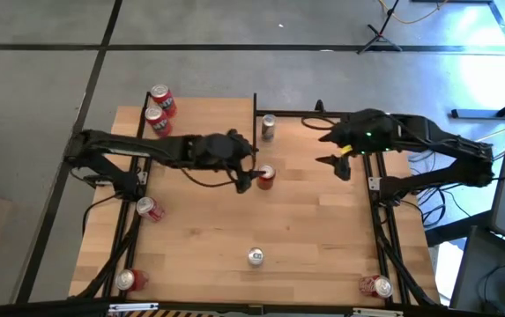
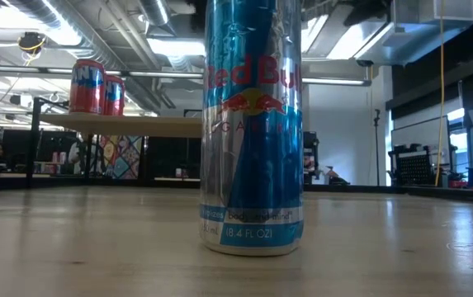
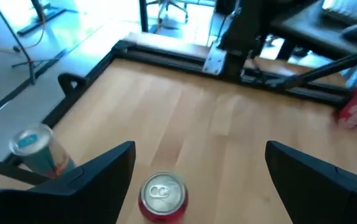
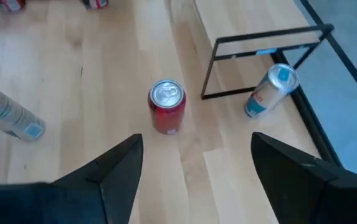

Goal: Place canned beverage on shelf
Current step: Put the right red black soda can on the shelf

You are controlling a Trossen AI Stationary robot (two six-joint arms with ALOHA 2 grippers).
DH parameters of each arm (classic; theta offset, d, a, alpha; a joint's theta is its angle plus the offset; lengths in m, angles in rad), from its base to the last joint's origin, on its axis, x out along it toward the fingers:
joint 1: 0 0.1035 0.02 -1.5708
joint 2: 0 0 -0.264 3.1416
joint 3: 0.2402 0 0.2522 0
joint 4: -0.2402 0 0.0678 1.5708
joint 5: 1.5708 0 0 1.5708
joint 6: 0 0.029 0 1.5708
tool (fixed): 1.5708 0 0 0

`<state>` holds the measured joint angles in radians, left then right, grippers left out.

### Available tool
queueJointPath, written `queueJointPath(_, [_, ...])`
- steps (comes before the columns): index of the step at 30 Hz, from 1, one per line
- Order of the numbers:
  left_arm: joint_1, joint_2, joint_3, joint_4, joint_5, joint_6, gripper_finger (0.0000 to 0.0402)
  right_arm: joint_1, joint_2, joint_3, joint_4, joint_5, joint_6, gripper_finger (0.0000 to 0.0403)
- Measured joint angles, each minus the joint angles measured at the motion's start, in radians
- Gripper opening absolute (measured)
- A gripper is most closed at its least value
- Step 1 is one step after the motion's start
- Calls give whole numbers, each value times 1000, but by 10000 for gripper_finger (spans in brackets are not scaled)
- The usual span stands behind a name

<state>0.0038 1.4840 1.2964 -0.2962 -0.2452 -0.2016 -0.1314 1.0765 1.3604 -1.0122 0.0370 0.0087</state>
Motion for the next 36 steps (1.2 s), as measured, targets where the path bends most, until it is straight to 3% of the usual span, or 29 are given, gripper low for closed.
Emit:
queueJointPath(15, [72, 277, -29, 112, 30, -26, 347, 0, -40, -48, -63, -56, 21, 285])
queueJointPath(32, [96, 372, -30, 108, 106, 1, 347, 0, -39, -48, -65, -55, 25, 285])
queueJointPath(36, [93, 370, -29, 105, 92, -2, 331, 0, -38, -48, -61, -52, 25, 285])
